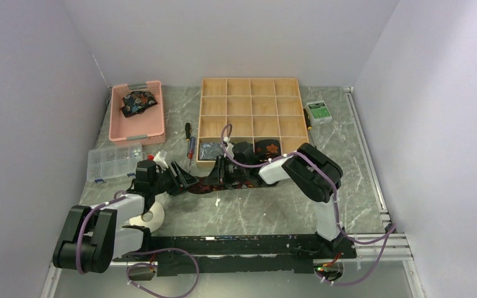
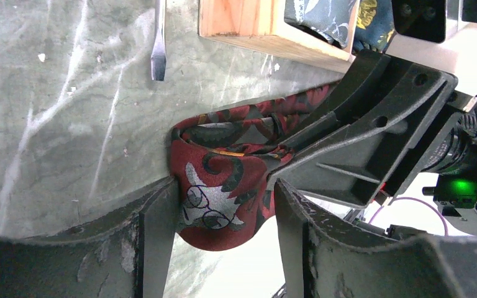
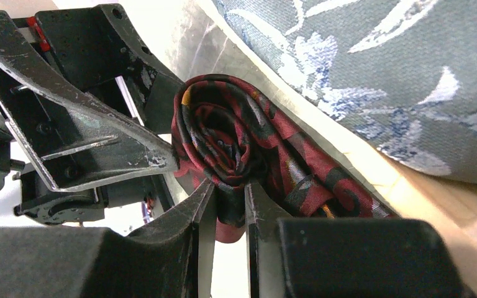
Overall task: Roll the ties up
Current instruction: Roll the tie at the center of the board.
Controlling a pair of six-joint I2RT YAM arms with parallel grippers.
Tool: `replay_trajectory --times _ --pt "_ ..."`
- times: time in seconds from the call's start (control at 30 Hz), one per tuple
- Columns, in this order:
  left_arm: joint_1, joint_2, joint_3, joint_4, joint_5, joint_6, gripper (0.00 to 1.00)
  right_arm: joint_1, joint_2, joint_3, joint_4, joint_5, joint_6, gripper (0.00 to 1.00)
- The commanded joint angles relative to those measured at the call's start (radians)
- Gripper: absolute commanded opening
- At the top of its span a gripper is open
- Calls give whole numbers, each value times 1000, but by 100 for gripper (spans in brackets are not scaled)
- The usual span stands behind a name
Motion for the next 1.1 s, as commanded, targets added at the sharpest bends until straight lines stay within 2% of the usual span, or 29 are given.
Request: replay_trajectory --times 0.0,0.2,0.3,0.47,0.57,0.67,0.77,1.07 --pt "-9 -8 -13 59 87 12 62 -2 16 -10 52 8 -9 20" --pt "-57 5 1 48 75 34 58 -2 17 -5 56 5 -3 20" --pt "-76 5 10 25 60 46 45 -2 16 -5 59 8 -3 20" --pt "-93 -22 31 -47 19 64 17 -1 -5 -11 47 13 -9 22" --pt "-101 -47 59 -125 -21 76 4 -1 -45 -8 -7 36 -26 33" --pt "-112 -83 111 -257 -95 99 3 -3 -110 -14 -100 88 -52 50" --pt "-138 -97 186 -434 -204 132 3 -9 -203 -25 -227 151 -89 60" --pt "-316 57 515 -896 -603 195 3 -53 -536 -221 -420 370 -191 64"
